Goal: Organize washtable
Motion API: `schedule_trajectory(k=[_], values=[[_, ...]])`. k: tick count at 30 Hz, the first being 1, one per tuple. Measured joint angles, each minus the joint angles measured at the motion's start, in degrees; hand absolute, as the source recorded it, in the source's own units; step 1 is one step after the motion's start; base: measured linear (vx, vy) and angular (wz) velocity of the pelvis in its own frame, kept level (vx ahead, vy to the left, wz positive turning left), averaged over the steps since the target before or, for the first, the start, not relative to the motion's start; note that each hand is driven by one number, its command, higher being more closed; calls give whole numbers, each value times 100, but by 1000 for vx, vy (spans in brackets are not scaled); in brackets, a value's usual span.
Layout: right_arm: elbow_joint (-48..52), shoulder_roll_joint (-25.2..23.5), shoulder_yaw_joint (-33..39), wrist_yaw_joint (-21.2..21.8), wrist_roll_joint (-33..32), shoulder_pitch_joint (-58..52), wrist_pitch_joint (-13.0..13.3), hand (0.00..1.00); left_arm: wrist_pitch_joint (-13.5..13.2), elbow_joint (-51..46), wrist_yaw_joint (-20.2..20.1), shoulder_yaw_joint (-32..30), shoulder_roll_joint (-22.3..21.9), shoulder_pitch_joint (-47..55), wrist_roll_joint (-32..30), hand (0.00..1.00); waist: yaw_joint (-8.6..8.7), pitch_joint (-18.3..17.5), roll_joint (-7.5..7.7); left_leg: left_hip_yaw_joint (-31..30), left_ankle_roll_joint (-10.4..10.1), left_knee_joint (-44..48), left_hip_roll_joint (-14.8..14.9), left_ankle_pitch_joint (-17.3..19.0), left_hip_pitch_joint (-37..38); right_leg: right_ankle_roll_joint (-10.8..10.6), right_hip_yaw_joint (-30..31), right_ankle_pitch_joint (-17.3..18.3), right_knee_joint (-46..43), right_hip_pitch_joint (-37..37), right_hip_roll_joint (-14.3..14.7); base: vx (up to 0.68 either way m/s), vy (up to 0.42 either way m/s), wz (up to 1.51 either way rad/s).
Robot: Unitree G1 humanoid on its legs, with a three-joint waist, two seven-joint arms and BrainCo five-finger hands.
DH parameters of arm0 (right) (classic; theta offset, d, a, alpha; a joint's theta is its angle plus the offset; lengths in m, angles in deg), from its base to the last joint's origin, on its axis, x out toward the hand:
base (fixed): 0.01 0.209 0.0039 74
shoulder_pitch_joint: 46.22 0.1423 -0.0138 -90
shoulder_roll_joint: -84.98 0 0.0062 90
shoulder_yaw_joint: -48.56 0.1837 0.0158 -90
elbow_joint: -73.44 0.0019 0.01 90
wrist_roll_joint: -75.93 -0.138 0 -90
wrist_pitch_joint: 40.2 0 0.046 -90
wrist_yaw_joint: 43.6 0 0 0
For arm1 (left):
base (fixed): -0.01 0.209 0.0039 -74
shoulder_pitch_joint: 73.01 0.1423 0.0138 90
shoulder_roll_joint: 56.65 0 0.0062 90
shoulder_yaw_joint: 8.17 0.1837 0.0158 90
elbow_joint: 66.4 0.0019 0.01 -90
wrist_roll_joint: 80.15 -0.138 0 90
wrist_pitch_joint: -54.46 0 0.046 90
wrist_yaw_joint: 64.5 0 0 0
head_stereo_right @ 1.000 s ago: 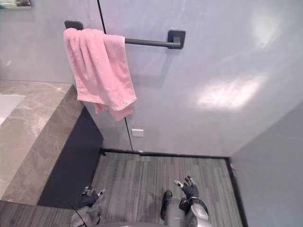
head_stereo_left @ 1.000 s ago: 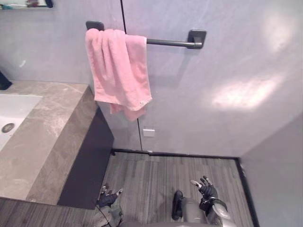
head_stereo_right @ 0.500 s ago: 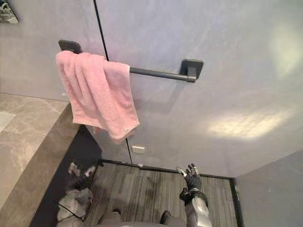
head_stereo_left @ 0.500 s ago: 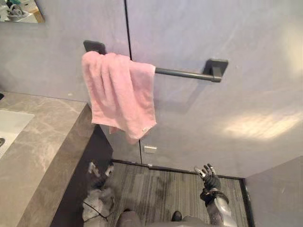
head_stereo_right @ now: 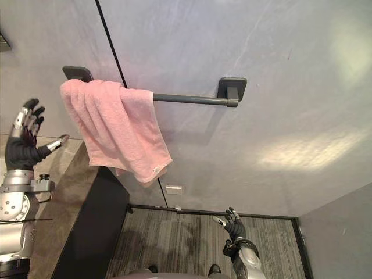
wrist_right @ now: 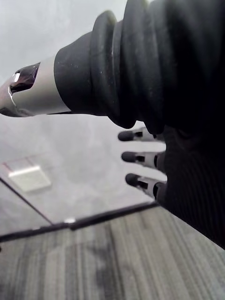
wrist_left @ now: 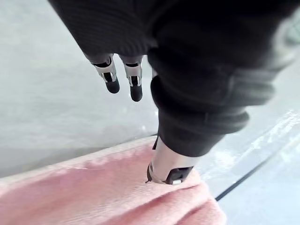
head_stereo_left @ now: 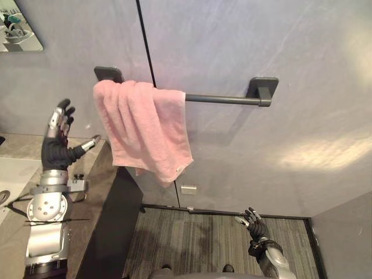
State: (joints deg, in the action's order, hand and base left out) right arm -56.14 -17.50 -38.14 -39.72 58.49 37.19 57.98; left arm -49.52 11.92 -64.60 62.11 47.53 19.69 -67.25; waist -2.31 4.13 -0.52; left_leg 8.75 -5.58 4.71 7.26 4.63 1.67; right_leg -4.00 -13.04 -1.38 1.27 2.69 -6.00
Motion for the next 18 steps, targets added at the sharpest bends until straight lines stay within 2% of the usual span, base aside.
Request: schedule_trajectory(k=[3,10,18], values=[[-222,40,5,1,30,-5,-2,0,-39,-3,6,1,83,-38,1,0,-7,-24,-16,-11,14,-48,-1,-11,6,7,19,-4,2,0,7,-33,-4,-2],[-347,38,10,9,132,-56,-8,0,-41,0,18,15,384,-90,1,0,-8,-83,64,-5,16,-93,-13,-16,-5,8,64,-5,2,-24,8,-12,1,-1],[-397,44,12,10,132,-66,-63,0,-36,280,14,187,428,-218,230,0,-3,-151,78,28,31,-129,-24,-29,3,38,157,-27,10,-107,14,8,3,-3]])
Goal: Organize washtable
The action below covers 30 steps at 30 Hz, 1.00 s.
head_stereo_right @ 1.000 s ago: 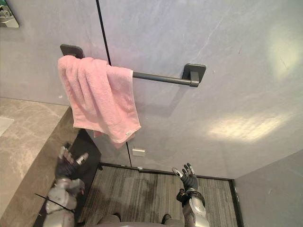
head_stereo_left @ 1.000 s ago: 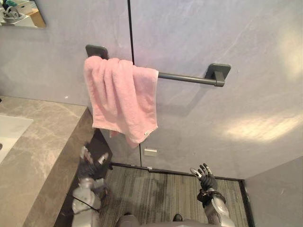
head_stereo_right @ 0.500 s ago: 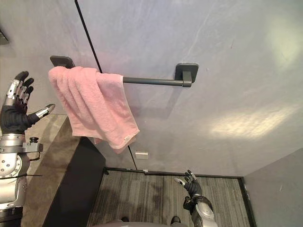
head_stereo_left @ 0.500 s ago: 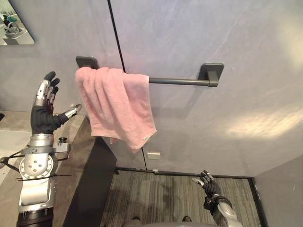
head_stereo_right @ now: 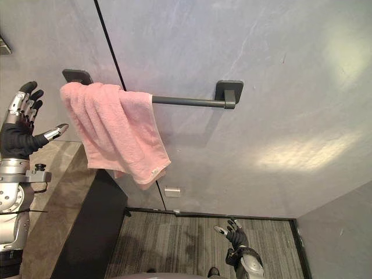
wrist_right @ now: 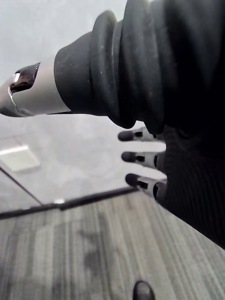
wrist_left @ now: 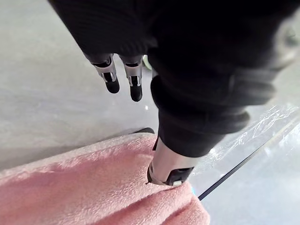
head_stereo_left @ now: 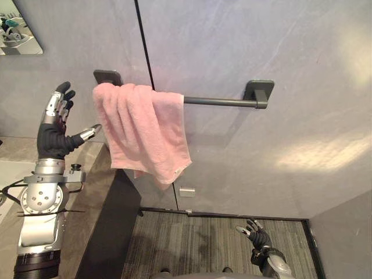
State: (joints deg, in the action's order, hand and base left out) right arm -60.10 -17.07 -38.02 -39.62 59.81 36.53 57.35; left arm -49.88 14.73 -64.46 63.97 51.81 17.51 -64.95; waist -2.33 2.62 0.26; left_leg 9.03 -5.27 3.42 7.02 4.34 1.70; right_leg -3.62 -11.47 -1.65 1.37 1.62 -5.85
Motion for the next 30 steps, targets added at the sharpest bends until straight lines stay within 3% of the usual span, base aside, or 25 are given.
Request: schedule_trajectory(k=[7,11,17,26,27,30], values=[[4,14,-2,-12,55,-69,-44,0,80,730,139,255,-115,-344,229,0,33,6,11,73,45,-157,-73,-113,-47,20,64,-188,200,-91,-33,-31,11,-5],[203,11,-1,-16,98,-90,-90,0,135,777,142,309,-296,-365,276,0,148,137,48,81,61,-165,-92,-144,-105,10,72,-275,287,-127,-42,-45,5,-3],[435,56,12,-30,99,-117,-132,0,209,946,165,476,-682,-487,377,0,156,396,67,210,57,-338,-106,-216,-115,-14,207,-337,305,-302,-34,-30,-8,-13],[456,75,-1,-26,148,-31,-144,0,273,1102,114,657,-722,-496,548,0,140,498,85,259,56,-344,-112,-215,-198,-24,261,-377,391,-365,-31,5,-6,-1],[457,73,-3,-26,177,-27,-144,0,272,1133,114,659,-725,-496,544,100,146,528,94,262,56,-342,-111,-215,-198,-18,263,-382,391,-366,-30,0,0,0],[469,76,-3,-27,283,-28,-150,0,328,1162,112,699,-748,-498,534,100,150,562,107,297,56,-338,-112,-215,-195,-13,301,-409,390,-378,-32,-40,-8,-7]])
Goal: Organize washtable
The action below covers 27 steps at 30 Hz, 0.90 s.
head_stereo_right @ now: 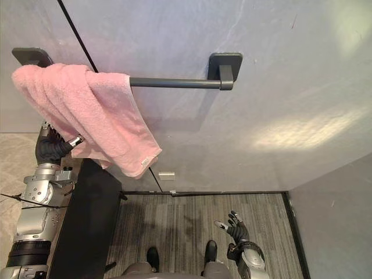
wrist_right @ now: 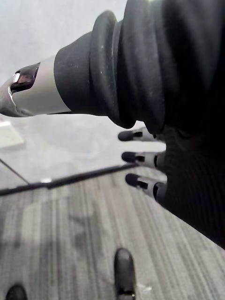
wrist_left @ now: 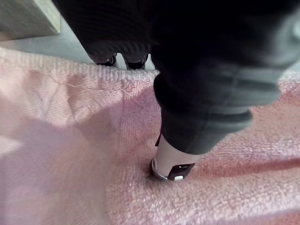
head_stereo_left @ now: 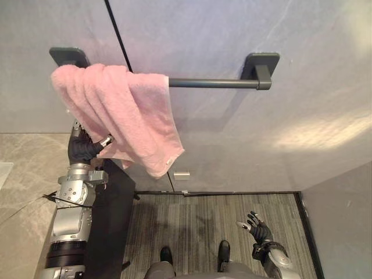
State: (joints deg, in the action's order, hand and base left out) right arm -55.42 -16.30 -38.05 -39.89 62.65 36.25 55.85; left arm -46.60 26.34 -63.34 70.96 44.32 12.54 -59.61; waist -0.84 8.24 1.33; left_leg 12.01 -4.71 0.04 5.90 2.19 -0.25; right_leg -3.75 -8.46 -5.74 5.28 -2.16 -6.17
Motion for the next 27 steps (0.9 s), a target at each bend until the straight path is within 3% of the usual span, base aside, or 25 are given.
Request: schedule_trajectory(k=[5,7,12,15,18,22,27], values=[[1166,23,2,15,40,-134,-71,0,193,13,-126,141,-199,7,-51,100,47,7,1,103,0,0,4,2,11,-11,124,-28,2,-50,2,-37,-8,-12],[2285,132,-19,35,38,-117,-104,0,198,-13,-213,185,-202,10,-52,100,56,9,-1,211,0,-3,11,4,21,-17,226,-51,-1,-105,13,-31,-14,-20],[3807,879,-290,247,-94,561,-78,0,198,-265,-248,175,-199,134,-44,100,128,9,2,264,0,-41,9,6,162,-17,280,-56,-10,-19,20,-17,-8,-9],[4560,1634,-772,285,-175,1788,-67,0,201,-362,-248,171,-201,177,-25,100,79,9,2,377,-1,-121,14,6,312,-24,394,-64,-19,26,44,-50,-12,-19],[4644,1900,-1025,232,210,2949,46,0,205,-534,-247,171,-209,191,-6,100,27,9,1,376,-1,-129,14,5,318,-27,392,-66,-20,27,46,-11,-3,-1],[3918,1999,-1915,108,268,4111,5,0,205,-559,-233,172,-248,186,149,100,-5,7,-1,366,-15,-178,13,-13,331,-29,365,-67,-18,28,50,0,0,0],[3437,1663,-2707,146,267,4887,68,0,205,-561,-231,191,-563,105,306,100,-3,9,-17,239,-9,-323,6,-137,379,-29,206,-67,-30,83,46,-28,-19,13]])
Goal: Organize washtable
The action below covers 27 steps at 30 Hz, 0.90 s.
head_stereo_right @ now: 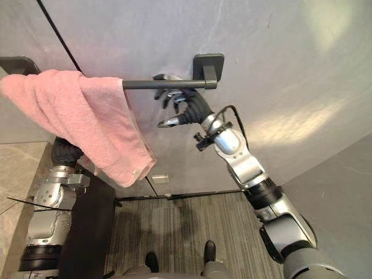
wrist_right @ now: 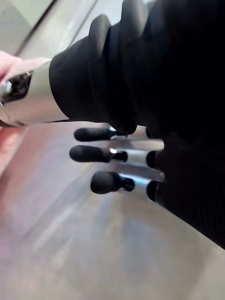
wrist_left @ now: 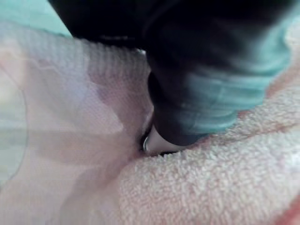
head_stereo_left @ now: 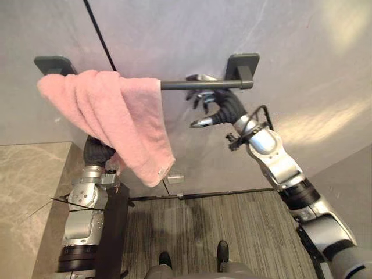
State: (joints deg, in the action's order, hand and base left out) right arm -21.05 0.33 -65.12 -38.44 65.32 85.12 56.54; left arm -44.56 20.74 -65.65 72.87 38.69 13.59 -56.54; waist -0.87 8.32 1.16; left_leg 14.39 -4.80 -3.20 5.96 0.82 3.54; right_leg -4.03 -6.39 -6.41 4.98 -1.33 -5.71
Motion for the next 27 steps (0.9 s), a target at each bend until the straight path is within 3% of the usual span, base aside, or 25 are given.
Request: schedule_trajectory(k=[3,7,9,13,14,27], values=[[-603,-489,-135,-44,1,456,-42,0,-1,0,12,4,-40,-39,59,100,-6,19,-53,-135,-11,-220,1,-176,13,2,-113,0,-23,-12,13,-107,-35,24],[-1113,-1238,-246,-264,-1,844,-180,0,-2,-22,74,3,-50,-39,113,100,-187,48,-163,-176,-69,-255,24,-224,-84,25,-150,6,-72,-115,35,-101,-31,6],[-1262,-1548,-497,-297,-2,972,-203,0,-4,-41,141,-1,-50,-41,175,100,-297,50,-170,-188,-68,-242,53,-282,-151,58,-162,-21,-71,-186,60,-36,-40,4],[-1559,-1904,-841,-252,-1,1201,-229,0,-3,-22,174,94,-43,-41,174,100,-327,41,-156,-338,-109,-214,119,-359,-303,123,-284,-98,59,-193,125,19,-37,15],[-1650,-1989,-848,-249,-1,1261,-238,100,-4,15,199,112,-43,-40,173,100,-354,41,-155,-345,-112,-213,143,-361,-302,124,-282,-100,59,-185,147,28,-27,6],[-1723,-1860,-763,-272,-1,1350,-289,100,-4,117,270,134,-44,-35,167,100,-319,40,-153,-335,-136,-56,211,-339,-364,177,-204,-136,59,-187,201,-31,-7,-1]])
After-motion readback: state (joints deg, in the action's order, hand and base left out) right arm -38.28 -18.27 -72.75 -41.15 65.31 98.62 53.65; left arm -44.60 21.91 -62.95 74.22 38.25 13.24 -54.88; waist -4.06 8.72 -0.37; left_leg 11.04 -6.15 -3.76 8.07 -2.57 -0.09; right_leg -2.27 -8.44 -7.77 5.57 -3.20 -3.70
